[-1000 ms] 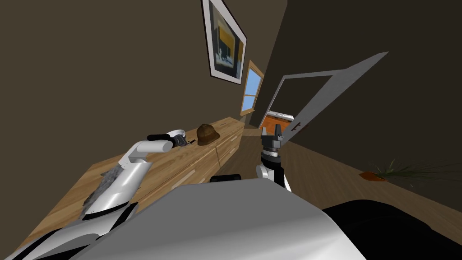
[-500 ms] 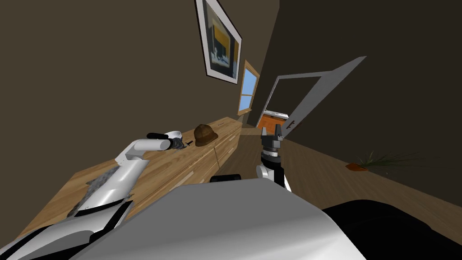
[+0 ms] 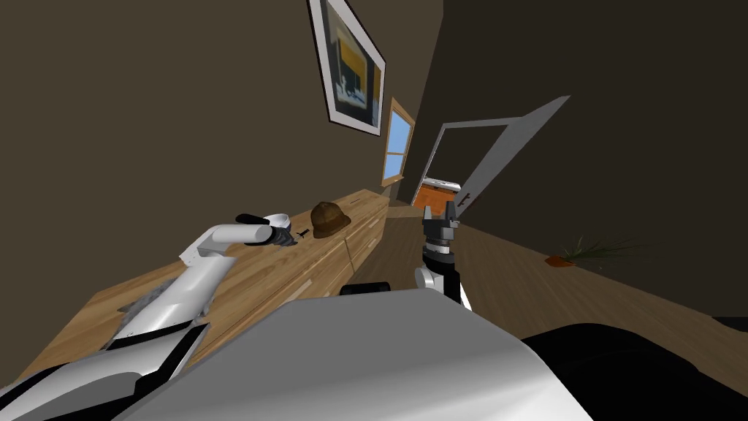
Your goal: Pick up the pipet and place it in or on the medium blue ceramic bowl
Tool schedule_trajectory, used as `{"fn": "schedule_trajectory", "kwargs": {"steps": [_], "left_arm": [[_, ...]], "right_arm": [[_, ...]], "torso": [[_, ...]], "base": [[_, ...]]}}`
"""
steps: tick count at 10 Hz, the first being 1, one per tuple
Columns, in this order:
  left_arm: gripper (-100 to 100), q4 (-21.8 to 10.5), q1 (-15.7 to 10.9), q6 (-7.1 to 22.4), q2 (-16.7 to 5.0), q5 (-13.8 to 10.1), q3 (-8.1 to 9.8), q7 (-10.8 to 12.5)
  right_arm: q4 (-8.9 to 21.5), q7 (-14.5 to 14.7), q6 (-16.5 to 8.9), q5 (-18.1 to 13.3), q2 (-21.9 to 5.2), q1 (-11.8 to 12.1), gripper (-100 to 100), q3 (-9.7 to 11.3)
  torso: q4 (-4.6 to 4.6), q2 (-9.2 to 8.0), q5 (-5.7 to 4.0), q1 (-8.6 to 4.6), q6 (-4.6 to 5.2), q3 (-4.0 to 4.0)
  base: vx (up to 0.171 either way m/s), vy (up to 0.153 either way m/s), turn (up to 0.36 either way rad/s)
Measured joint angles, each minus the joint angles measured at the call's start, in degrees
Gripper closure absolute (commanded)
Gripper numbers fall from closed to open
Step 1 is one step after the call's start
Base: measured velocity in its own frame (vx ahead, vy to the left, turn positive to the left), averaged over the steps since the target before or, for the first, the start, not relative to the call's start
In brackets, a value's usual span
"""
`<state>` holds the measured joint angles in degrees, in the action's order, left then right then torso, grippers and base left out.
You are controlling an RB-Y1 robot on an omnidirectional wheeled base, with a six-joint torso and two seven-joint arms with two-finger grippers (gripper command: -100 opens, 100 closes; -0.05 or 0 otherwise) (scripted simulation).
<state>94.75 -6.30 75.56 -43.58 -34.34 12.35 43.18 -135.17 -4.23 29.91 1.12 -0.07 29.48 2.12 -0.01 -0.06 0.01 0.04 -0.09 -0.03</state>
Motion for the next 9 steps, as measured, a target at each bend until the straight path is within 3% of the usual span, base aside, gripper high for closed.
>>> {"fn": "schedule_trajectory", "kwargs": {"steps": [5, 6, 7, 9], "left_arm": [[-100, -3.74, -1.03, 5.97, -2.31, -1.78, -0.49, 2.89], [0, -3.82, -1.06, 6.18, -2.31, -1.79, -0.54, 3.03], [-100, -3.81, -1.06, 6.16, -2.31, -1.79, -0.53, 3.02], [-100, -5.8, -1.07, 4.37, -1.18, -0.72, -0.84, 2.33]], "right_arm": [[0.0, 0.0, 0.0, 0.0, 0.0, 0.0, 0, 0.0], [0.0, 0.0, 0.0, 0.0, 0.0, 0.0, 0, 0.0], [0.0, 0.0, 0.0, 0.0, 0.0, 0.0, 0, 0.0], [0.0, 0.0, 0.0, 0.0, 0.0, 0.0, 0, 0.0]], "torso": [[0.0, 0.02, 0.0, -0.01, 0.01, 0.01], [0.0, 0.02, 0.0, -0.03, 0.0, 0.01], [0.0, 0.02, -0.01, -0.04, 0.0, 0.01], [0.02, 0.1, 0.01, 0.0, 0.0, 0.06]], "base": [[-0.004, 0.009, -0.055], [0.0, 0.0, 0.0], [0.013, 0.009, -0.046], [0.02, 0.012, -0.028]]}}
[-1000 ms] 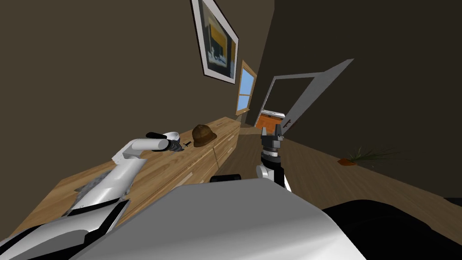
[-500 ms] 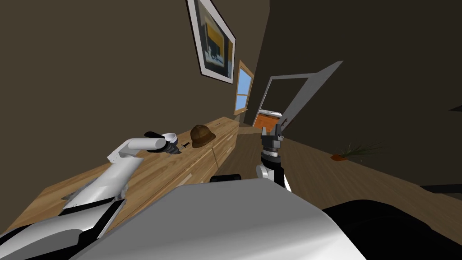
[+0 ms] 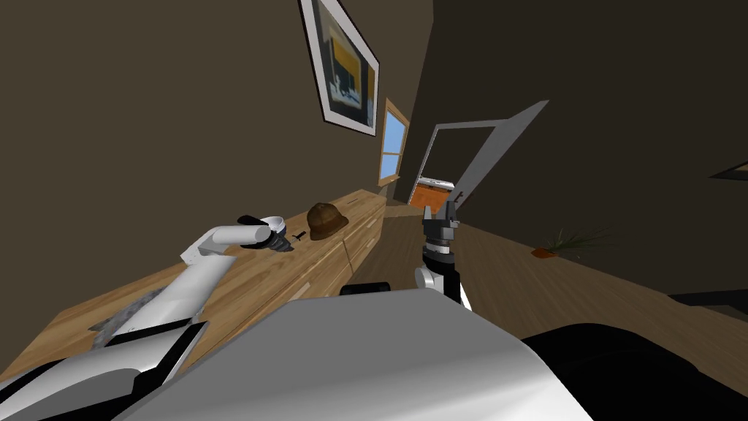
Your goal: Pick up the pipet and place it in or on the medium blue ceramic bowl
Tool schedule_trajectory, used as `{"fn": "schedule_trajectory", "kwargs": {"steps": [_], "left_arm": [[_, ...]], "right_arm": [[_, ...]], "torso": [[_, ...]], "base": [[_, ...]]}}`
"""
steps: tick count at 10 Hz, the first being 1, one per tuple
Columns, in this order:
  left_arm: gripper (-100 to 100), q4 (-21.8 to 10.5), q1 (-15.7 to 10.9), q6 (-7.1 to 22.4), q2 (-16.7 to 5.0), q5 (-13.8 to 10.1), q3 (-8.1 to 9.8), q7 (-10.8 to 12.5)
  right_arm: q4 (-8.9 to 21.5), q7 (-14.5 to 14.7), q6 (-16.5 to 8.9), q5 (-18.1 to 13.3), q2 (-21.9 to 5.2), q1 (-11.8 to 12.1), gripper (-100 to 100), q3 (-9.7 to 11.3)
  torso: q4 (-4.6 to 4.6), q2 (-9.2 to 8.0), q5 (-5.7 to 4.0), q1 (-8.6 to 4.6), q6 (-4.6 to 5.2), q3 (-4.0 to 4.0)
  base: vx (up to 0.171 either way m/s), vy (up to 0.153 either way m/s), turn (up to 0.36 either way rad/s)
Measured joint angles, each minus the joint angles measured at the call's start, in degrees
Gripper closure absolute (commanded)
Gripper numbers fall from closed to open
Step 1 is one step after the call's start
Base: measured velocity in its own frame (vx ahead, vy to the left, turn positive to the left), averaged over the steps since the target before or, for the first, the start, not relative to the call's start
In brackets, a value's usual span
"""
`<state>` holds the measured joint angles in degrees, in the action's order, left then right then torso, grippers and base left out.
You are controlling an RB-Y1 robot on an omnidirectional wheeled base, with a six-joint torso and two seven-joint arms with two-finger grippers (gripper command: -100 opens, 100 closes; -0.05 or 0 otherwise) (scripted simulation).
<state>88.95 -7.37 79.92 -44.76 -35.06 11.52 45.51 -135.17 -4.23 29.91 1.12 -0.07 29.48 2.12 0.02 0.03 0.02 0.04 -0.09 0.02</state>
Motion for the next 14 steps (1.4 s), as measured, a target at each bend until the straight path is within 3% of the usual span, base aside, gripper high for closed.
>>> {"fn": "schedule_trajectory", "kwargs": {"steps": [1, 2, 6, 7, 8, 10, 11, 12, 14], "left_arm": [[-100, -0.69, 0.11, -0.81, 0.56, 0.51, -0.1, -0.27], [100, -0.76, 0.11, -0.96, 0.61, 0.56, -0.11, -0.32], [100, -0.74, 0.1, -0.95, 0.61, 0.55, -0.1, -0.31], [0, -0.74, 0.1, -0.95, 0.61, 0.55, -0.1, -0.31], [100, -0.74, 0.1, -0.95, 0.61, 0.55, -0.1, -0.31], [100, 0.8, -0.15, 0.72, -0.68, -0.63, 0.19, 0.16], [0, 0.93, -0.15, 0.94, -0.76, -0.68, 0.23, 0.23], [100, 0.91, -0.14, 0.93, -0.75, -0.68, 0.22, 0.23], [100, -0.31, -3.24, 0.81, -2.51, -1.46, 1.58, 1.02]], "right_arm": [[0.0, 0.0, 0.0, 0.0, 0.0, 0.0, 0, 0.0], [0.0, 0.0, 0.0, 0.0, 0.0, 0.0, 0, 0.0], [0.0, 0.0, 0.0, 0.0, 0.0, 0.0, 0, 0.0], [0.0, 0.0, 0.0, 0.0, 0.0, 0.0, 0, 0.0], [0.0, 0.0, 0.0, 0.0, 0.0, 0.0, 0, 0.0], [0.0, 0.0, 0.0, 0.0, 0.0, 0.0, 0, 0.0], [0.0, 0.0, 0.0, 0.0, 0.0, 0.0, 0, 0.0], [0.0, 0.0, 0.0, 0.0, 0.0, 0.0, 0, 0.0], [0.0, 0.0, 0.0, 0.0, 0.0, -0.02, 0, 0.01]], "torso": [[0.02, 0.03, 0.03, 0.03, 0.02, 0.03], [0.04, 0.08, 0.06, 0.09, 0.03, 0.06], [0.06, 0.12, 0.08, 0.14, 0.03, 0.09], [0.06, 0.12, 0.08, 0.14, 0.03, 0.1], [0.06, 0.12, 0.08, 0.14, 0.03, 0.1], [0.03, 0.01, 0.05, 0.08, 0.0, 0.03], [0.04, 0.05, 0.08, 0.1, 0.03, 0.05], [0.05, 0.09, 0.08, 0.12, 0.03, 0.07], [-0.06, -0.1, -0.03, -0.14, 0.22, -0.06]], "base": [[0.007, 0.005, -0.002], [0.0, 0.0, 0.0], [0.0, 0.0, 0.0], [0.0, 0.0, 0.0], [-0.013, -0.006, 0.039], [-0.014, -0.008, 0.028], [0.0, 0.0, 0.0], [-0.053, -0.02, -0.181], [-0.109, -0.041, -0.318]]}}
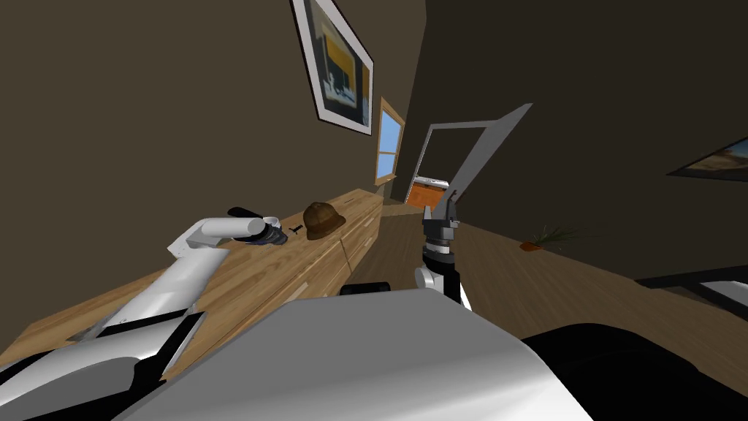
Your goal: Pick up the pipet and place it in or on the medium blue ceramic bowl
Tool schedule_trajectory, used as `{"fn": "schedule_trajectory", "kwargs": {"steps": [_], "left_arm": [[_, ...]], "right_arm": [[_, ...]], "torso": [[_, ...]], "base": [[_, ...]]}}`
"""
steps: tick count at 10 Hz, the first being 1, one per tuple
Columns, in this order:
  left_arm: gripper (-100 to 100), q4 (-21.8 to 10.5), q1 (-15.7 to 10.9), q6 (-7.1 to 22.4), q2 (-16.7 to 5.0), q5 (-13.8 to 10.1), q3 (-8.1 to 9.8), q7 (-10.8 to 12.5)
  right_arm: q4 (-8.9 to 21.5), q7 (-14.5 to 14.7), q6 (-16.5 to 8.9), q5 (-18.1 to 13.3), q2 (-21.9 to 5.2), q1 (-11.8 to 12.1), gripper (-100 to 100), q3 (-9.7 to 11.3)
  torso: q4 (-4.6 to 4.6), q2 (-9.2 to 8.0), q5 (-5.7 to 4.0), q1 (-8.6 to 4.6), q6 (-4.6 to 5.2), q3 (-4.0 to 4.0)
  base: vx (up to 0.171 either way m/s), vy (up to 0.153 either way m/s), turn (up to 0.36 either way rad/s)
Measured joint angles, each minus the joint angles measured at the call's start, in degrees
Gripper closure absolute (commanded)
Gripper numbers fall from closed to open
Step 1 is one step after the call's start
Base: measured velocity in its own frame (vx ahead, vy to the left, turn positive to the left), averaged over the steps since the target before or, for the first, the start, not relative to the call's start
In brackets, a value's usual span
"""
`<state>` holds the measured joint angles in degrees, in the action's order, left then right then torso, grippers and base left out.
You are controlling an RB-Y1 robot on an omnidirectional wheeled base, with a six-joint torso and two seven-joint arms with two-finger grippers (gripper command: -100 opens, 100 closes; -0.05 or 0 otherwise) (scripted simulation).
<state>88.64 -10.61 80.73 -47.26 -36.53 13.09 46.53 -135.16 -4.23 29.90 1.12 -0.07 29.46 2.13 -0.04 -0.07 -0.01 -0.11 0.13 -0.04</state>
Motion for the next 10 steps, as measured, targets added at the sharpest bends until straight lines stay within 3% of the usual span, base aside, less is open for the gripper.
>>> {"fn": "schedule_trajectory", "kwargs": {"steps": [1, 5, 6, 10], "left_arm": [[100, -0.55, -0.85, -0.33, -1.06, -0.94, 1.36, 0.66], [100, -4.2, -7.18, -1.81, -2.76, -1.9, 2.78, 4.72], [100, -5.4, -8.21, -2.53, -3.42, -2.62, 3.82, 5.54], [100, -10.45, -12.48, -3.74, -6.33, -4.49, 6.69, 7.49]], "right_arm": [[0.0, 0.0, 0.0, 0.0, 0.0, -0.01, 0, 0.0], [0.0, 0.0, 0.0, 0.0, -0.01, 0.01, 0, -0.01], [0.0, 0.0, 0.0, 0.0, -0.01, 0.0, 0, 0.0], [0.0, 0.0, 0.0, 0.0, -0.01, 0.01, 0, -0.01]], "torso": [[-0.06, -0.1, -0.05, -0.14, 0.11, -0.08], [-0.16, 0.13, -0.17, -0.41, 0.44, -0.02], [-0.15, 0.17, -0.17, -0.47, 0.51, 0.01], [-0.15, 0.29, -0.12, -0.43, 0.57, 0.06]], "base": [[-0.116, -0.03, -0.215], [-0.085, -0.008, -0.265], [-0.073, -0.001, -0.266], [-0.062, 0.013, -0.25]]}}
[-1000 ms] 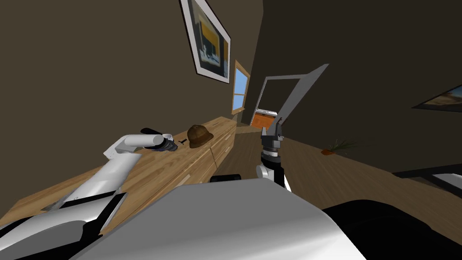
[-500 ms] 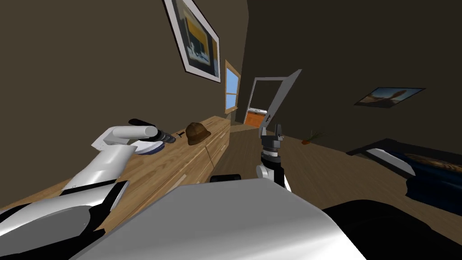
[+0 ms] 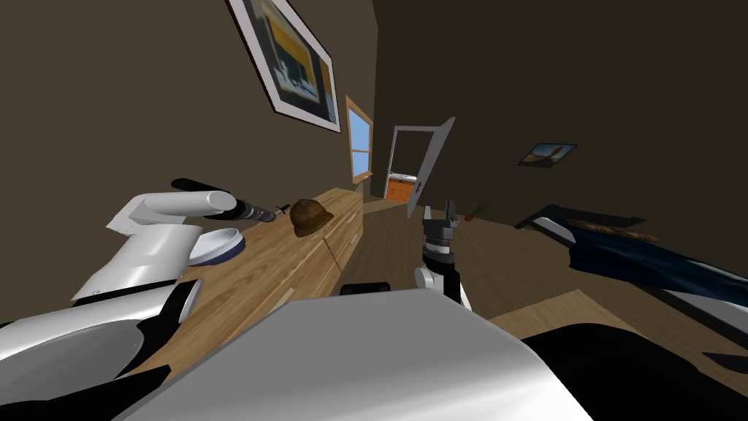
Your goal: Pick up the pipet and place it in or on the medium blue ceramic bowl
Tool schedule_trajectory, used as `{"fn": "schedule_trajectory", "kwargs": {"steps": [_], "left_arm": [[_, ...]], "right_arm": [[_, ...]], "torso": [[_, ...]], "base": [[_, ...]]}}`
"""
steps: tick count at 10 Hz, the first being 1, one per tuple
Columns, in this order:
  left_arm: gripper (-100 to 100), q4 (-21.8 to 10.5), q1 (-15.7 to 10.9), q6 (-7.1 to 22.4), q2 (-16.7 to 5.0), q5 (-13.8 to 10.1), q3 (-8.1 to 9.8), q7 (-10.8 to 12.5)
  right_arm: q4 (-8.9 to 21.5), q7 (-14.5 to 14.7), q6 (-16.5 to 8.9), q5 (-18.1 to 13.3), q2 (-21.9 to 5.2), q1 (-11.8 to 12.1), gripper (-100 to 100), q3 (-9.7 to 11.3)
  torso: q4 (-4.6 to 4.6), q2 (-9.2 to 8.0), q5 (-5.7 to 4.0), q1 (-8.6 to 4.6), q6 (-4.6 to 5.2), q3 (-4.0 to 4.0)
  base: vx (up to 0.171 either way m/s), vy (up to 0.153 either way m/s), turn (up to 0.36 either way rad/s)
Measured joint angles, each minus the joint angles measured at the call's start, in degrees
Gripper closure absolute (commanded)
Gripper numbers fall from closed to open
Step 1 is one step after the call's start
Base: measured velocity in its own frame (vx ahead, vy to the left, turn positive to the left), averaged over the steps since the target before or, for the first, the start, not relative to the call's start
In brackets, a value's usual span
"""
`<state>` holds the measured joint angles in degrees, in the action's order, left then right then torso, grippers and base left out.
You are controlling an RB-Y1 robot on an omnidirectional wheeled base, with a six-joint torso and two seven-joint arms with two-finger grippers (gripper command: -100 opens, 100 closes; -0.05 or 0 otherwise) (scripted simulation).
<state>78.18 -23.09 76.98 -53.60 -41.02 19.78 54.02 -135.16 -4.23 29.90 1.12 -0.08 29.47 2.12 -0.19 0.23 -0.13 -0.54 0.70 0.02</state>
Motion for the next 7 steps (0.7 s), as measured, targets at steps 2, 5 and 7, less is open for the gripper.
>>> {"fn": "schedule_trajectory", "kwargs": {"steps": [2, 5, 7], "left_arm": [[100, -2.02, -0.51, 0.54, -1.79, -1.16, 1.75, -0.19], [100, -3.94, -0.37, 2.33, -3.92, -1.59, 3.26, -0.81], [100, -6.25, -0.63, 2.66, -5.06, -1.92, 3.74, -2.07]], "right_arm": [[0.0, 0.0, 0.0, 0.0, 0.0, 0.01, 0, -0.01], [0.0, 0.0, 0.0, 0.0, 0.0, 0.01, 0, -0.01], [0.0, 0.0, 0.0, 0.0, 0.0, 0.02, 0, -0.01]], "torso": [[0.01, -0.04, 0.08, 0.2, -0.23, -0.02], [0.04, 0.01, 0.12, 0.31, -0.22, 0.02], [0.06, 0.08, 0.12, 0.31, -0.24, 0.06]], "base": [[-0.035, 0.031, -0.087], [-0.025, 0.04, -0.076], [-0.016, 0.044, -0.063]]}}
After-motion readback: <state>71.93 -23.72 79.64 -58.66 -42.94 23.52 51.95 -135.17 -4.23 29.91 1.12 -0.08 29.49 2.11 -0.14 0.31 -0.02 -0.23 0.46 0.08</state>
